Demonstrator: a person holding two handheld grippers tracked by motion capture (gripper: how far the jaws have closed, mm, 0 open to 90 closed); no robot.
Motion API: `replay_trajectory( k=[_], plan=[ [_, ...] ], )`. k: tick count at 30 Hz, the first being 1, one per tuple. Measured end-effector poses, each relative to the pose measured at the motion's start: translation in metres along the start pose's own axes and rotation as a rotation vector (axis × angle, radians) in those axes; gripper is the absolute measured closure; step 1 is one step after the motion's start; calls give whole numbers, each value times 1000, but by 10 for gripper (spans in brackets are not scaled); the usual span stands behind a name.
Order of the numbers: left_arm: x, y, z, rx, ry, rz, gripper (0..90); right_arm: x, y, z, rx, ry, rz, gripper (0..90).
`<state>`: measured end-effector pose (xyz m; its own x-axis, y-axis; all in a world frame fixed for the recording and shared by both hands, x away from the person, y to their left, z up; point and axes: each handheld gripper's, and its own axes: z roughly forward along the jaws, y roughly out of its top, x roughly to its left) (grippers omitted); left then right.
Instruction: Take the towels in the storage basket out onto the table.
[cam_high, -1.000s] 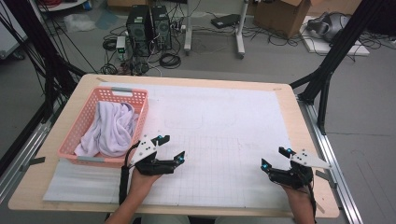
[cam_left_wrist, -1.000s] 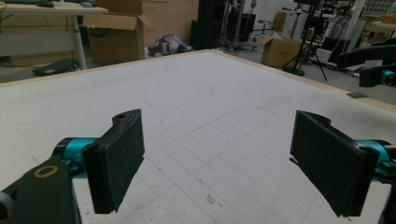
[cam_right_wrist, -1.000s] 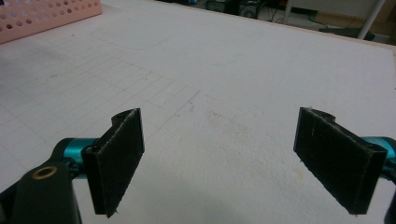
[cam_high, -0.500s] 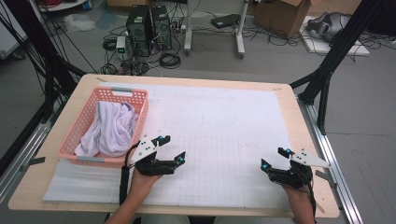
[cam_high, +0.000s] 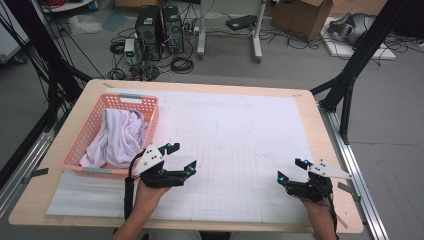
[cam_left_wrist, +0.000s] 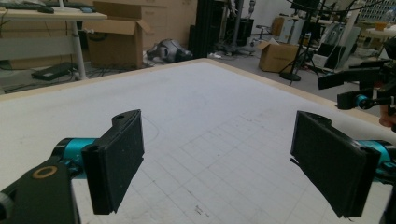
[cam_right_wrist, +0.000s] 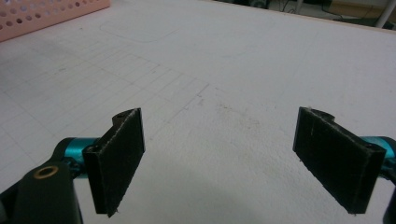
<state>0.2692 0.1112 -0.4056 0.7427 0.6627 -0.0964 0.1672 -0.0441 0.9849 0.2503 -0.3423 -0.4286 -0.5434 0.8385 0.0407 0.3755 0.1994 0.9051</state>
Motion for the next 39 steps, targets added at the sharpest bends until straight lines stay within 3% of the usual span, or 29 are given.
replay_trajectory(
  k=[7,11,19,23,26,39],
  plan=[
    [10,17,-11,-5,7,-8,174,1,2,1,-21,10,-8,154],
    [15,31,-19,-40,15,-7,172,1,1,2,-19,13,-10,154],
    [30,51,-33,-68,64,8,170,2,1,1,-15,5,-11,154],
    [45,57,-40,-65,95,3,173,2,1,1,-17,5,-14,154],
    [59,58,-46,-79,113,-28,172,2,1,1,-17,3,-17,154],
    [106,61,-67,-26,237,-46,170,1,1,3,-9,5,-18,154]
  ],
)
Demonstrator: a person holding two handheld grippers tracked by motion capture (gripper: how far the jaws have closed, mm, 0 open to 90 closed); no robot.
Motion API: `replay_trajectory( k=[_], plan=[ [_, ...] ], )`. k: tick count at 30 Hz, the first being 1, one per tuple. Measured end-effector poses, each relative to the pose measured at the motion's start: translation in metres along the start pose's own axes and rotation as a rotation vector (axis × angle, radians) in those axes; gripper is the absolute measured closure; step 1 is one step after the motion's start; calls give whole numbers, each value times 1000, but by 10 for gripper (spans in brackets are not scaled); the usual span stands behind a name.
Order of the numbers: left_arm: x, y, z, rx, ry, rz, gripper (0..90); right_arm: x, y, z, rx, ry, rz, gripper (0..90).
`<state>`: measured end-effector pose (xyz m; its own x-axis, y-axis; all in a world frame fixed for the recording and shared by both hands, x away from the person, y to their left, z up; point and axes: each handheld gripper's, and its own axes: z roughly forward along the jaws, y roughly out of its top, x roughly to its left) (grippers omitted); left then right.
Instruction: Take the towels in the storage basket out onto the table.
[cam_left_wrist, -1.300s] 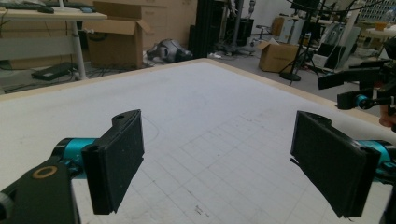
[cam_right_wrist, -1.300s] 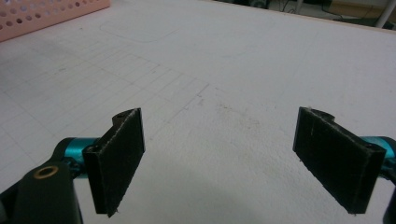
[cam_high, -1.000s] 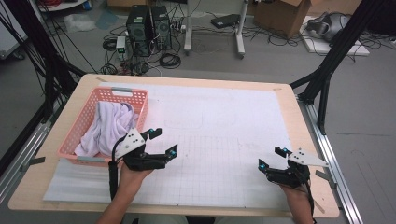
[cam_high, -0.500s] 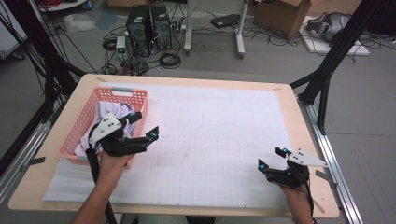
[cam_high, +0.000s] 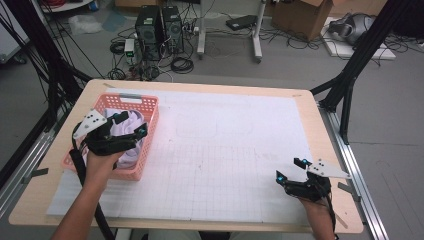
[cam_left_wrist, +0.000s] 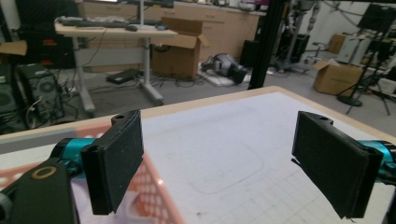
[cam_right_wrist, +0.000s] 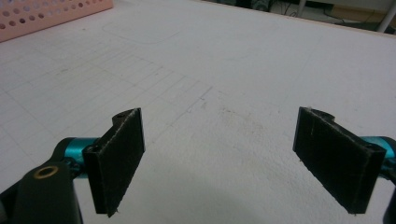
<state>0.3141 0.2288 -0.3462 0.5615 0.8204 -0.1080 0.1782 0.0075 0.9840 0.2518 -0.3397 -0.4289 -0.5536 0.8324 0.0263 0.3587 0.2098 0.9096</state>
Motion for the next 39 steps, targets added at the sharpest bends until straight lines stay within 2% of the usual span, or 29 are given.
replay_trajectory(
  k=[3,15,21,23,24,25,28,30,33,36,38,39],
  plan=[
    [11,-1,0,17,31,-15,167,0,0,0,0,0,0,153],
    [51,-7,2,181,168,-53,171,-1,-1,-1,4,-2,10,154],
    [64,-15,7,303,239,-82,177,-1,-1,0,8,0,7,153],
    [69,-18,10,359,267,-84,176,0,0,1,13,2,13,154],
    [73,-22,15,411,301,-83,179,0,0,1,13,2,8,154],
    [73,-22,15,411,301,-83,181,0,0,1,16,4,11,153],
    [78,-26,21,475,334,-105,186,0,-1,1,16,3,10,154],
    [81,-30,25,519,335,-106,186,0,-1,1,17,4,10,154],
    [86,-38,32,587,353,-128,185,-1,-1,1,19,1,12,154],
    [89,-45,40,646,342,-152,181,-1,-1,1,21,1,11,154],
    [90,-46,41,654,338,-155,174,-1,-1,2,24,2,10,154],
    [91,-48,43,677,332,-170,169,-1,-1,2,26,2,8,154]
  ],
)
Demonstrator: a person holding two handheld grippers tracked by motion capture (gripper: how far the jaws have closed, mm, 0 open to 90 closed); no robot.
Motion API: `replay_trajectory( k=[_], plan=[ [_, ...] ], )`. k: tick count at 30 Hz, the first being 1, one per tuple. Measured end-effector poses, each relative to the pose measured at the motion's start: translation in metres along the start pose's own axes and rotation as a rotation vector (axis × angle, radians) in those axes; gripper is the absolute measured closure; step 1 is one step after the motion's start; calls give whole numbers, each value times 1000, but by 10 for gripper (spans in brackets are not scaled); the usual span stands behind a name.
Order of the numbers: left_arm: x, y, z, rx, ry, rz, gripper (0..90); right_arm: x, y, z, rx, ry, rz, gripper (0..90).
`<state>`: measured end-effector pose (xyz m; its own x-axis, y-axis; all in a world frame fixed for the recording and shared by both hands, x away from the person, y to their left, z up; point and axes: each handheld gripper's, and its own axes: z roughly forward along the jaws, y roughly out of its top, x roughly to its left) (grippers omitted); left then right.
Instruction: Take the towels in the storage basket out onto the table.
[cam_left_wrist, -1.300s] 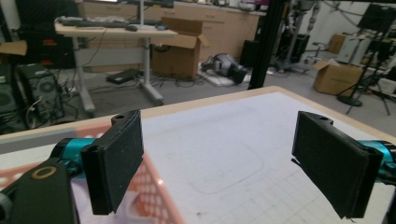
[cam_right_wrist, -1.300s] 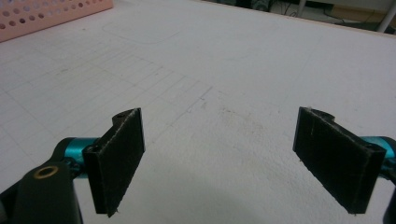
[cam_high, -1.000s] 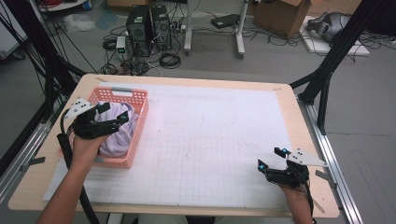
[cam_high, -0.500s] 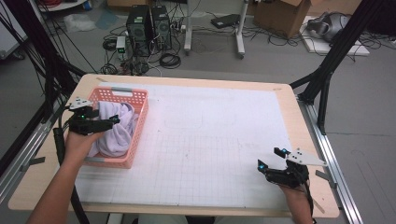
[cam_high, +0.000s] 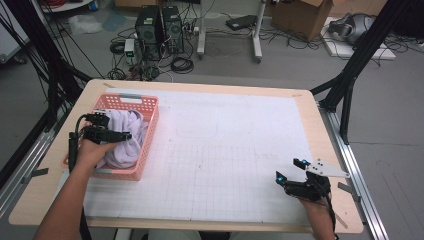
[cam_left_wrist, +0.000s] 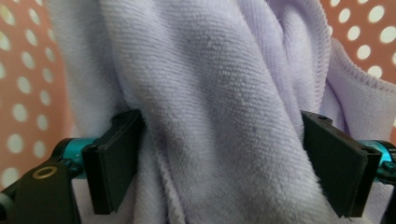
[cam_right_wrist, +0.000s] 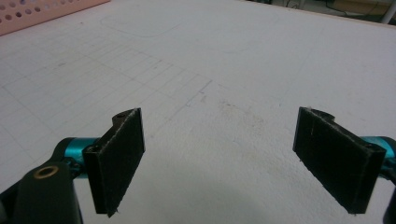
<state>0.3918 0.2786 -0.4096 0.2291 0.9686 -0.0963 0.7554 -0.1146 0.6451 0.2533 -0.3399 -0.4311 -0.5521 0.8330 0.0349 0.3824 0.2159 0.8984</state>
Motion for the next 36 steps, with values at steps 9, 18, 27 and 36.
replay_trajectory(
  k=[9,18,27,36],
  plan=[
    [1,-1,20,95,-15,-9,84,1,0,2,9,5,-1,154],
    [0,1,14,99,-51,18,452,1,-1,3,18,4,-2,154],
    [4,3,2,6,-103,-41,577,-1,-1,1,17,-3,4,154],
    [8,4,-17,-146,-141,-33,595,-1,-1,-1,16,-7,14,154]
  ],
)
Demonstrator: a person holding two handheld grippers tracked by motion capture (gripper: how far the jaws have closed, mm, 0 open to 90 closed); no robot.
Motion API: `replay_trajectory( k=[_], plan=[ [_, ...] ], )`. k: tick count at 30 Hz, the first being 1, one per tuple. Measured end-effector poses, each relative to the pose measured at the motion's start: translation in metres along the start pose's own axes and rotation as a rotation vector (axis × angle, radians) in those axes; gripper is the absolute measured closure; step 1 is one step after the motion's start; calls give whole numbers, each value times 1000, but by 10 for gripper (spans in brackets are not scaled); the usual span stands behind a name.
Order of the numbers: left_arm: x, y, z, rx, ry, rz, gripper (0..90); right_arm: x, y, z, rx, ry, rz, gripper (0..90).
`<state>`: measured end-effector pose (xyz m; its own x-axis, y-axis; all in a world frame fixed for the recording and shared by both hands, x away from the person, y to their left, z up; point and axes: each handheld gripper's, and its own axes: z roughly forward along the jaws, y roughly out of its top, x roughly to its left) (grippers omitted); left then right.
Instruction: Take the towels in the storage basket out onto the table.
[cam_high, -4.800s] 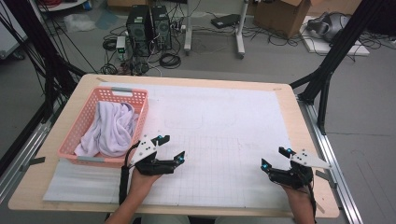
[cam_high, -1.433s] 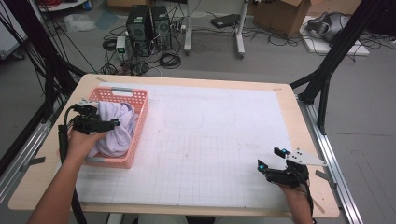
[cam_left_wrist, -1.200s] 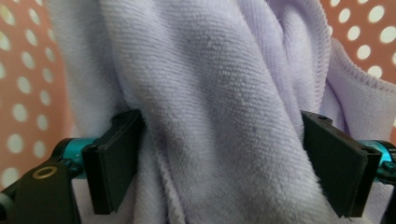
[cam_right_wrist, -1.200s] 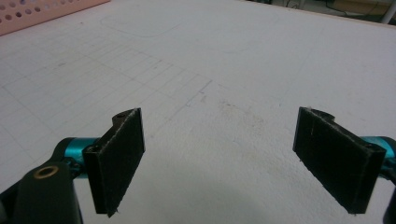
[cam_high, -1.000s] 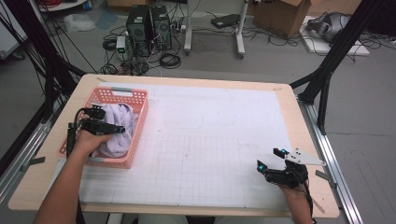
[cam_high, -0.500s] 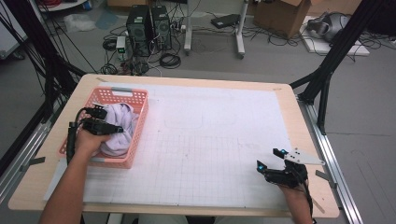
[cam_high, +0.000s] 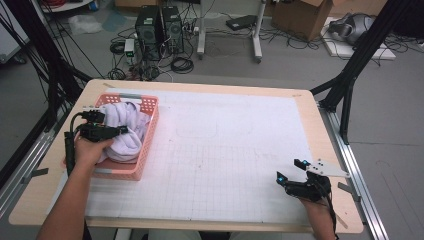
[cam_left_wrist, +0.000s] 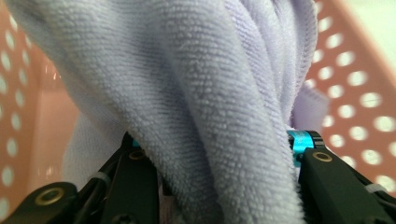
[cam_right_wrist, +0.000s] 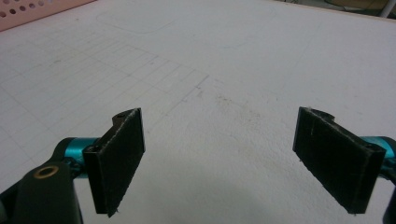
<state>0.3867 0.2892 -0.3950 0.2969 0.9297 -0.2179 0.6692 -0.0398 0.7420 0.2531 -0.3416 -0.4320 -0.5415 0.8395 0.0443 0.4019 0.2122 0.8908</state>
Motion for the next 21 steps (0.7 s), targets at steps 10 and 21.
replay_trajectory(
  k=[10,21],
  plan=[
    [0,3,-34,-296,-17,68,598,1,0,3,2,10,-7,154],
    [-4,9,-65,-533,-100,96,598,1,0,3,2,10,-7,154]
  ],
)
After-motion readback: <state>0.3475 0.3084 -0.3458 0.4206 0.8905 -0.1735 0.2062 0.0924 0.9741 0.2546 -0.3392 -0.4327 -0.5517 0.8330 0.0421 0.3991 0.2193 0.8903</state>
